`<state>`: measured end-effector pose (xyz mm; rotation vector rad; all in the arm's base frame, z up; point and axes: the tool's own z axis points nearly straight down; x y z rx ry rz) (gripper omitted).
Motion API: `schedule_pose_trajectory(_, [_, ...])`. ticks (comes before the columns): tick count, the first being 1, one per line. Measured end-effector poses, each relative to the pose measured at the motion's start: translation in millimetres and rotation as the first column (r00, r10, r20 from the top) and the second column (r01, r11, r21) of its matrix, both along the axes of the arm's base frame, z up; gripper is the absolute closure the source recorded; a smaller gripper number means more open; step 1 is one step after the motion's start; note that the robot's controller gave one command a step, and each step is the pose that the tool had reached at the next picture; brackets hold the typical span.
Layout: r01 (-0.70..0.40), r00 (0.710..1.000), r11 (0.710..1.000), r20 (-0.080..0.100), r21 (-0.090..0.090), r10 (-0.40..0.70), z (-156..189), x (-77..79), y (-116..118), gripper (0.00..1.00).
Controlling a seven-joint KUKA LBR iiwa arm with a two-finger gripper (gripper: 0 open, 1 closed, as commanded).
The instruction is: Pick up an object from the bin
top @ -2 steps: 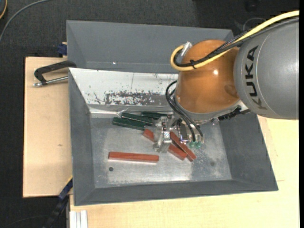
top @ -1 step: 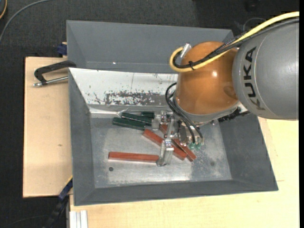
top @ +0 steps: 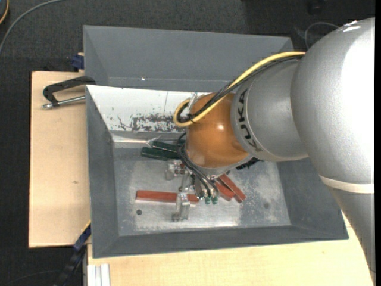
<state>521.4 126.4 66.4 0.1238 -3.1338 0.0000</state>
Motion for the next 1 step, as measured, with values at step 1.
schedule_pose_trajectory(1, [0.001, 1.000, 1.000, 0.006, 0.002, -0.001, 4.3, 1.6, 0.1, 1.00])
